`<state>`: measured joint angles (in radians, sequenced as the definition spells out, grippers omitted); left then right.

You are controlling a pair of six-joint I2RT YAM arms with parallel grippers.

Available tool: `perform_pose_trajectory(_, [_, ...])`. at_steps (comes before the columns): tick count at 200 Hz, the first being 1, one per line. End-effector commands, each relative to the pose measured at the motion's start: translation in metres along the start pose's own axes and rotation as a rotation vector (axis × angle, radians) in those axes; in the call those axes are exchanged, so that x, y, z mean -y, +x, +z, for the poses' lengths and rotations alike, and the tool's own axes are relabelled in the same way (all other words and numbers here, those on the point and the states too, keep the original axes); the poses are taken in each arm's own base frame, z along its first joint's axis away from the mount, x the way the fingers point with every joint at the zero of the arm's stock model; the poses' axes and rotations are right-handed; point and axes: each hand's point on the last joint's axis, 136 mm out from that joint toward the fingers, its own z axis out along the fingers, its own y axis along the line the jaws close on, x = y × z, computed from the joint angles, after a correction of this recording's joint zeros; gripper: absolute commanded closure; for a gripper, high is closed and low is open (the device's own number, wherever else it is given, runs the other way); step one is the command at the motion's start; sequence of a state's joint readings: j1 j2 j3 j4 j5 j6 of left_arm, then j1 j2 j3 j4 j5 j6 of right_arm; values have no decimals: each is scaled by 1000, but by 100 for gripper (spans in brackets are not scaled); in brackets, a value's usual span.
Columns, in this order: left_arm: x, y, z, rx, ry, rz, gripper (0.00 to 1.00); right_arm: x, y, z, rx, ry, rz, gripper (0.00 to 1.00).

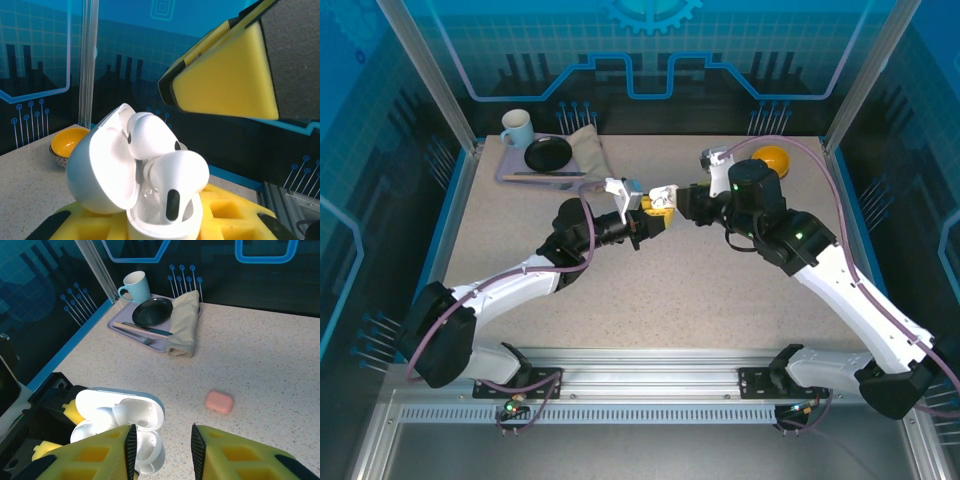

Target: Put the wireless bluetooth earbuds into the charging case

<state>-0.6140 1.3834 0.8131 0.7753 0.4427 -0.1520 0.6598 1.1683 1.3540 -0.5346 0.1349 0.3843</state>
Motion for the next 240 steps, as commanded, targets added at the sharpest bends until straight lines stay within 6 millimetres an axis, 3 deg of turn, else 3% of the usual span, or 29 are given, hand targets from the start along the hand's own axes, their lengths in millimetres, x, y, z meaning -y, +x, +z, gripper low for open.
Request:
perform_pose_trajectory(1, [5, -17, 2, 48, 29, 43, 100, 1, -16, -16, 48, 2, -3, 60])
perform_pose_trajectory(35, [7, -16, 2, 42, 37, 44, 100, -14, -17, -14, 22, -77, 8, 45])
perform_pose_trajectory(62, [9, -17, 1, 41, 41, 52, 100, -23, -16, -11, 0, -123, 12, 39])
perform_pose_trajectory(104, [11, -19, 1, 37, 52, 62, 100, -29, -15, -2, -27, -150, 20, 38])
perform_pose_trajectory(159, [12, -22, 2, 39, 55, 66, 100, -22, 0, 15, -77, -122, 5, 38])
perform_pose_trajectory(240, [11, -20, 3, 39, 53, 59, 100, 5, 3, -1, -59, -63, 45, 40])
